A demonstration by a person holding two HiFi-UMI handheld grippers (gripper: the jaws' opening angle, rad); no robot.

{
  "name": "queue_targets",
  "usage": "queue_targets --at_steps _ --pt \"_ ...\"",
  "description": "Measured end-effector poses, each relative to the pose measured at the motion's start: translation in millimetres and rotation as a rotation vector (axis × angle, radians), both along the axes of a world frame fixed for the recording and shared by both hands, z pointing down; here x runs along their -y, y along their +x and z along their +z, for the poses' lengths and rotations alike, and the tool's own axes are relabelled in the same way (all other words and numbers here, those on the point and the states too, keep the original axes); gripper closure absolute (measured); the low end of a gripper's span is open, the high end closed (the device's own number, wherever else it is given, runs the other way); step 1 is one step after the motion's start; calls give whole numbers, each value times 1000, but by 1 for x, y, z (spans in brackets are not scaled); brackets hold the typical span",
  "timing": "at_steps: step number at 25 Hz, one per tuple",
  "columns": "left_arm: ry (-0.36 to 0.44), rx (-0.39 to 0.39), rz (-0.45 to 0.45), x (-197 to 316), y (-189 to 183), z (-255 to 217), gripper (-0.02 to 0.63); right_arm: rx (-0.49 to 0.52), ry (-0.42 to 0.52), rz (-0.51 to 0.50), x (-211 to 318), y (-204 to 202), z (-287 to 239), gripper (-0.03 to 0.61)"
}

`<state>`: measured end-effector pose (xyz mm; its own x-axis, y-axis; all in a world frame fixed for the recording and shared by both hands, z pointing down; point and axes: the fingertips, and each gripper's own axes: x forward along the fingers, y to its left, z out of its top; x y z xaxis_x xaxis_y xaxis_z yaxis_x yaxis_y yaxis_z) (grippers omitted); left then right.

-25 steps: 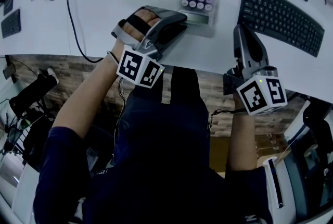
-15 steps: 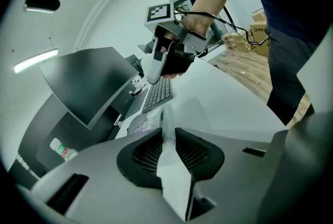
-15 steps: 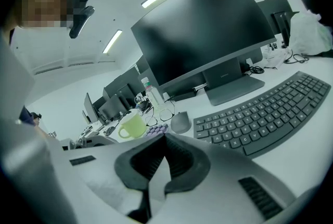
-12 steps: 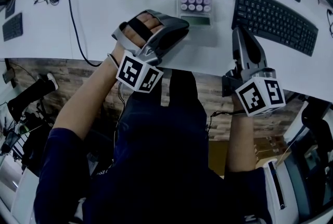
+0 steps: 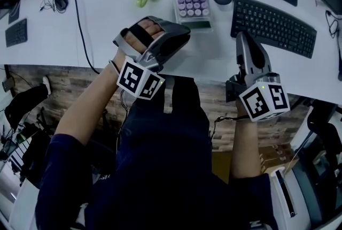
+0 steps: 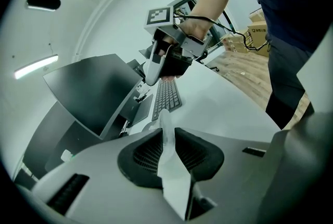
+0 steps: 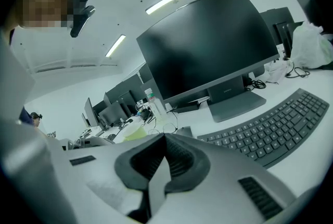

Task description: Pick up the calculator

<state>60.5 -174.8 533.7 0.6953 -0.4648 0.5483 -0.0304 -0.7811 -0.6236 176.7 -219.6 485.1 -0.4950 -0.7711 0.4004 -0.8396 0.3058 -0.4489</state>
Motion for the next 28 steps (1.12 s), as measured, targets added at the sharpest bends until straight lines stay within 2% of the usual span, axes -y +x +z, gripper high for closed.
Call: queue_targets --at_steps 17,28 --pt "148 -43 -8 28 -6 -88 523 -1 125 24 16 -5 -77 575" --pt "279 -65 -2 41 -11 -156 523 -6 229 22 19 -12 -139 575"
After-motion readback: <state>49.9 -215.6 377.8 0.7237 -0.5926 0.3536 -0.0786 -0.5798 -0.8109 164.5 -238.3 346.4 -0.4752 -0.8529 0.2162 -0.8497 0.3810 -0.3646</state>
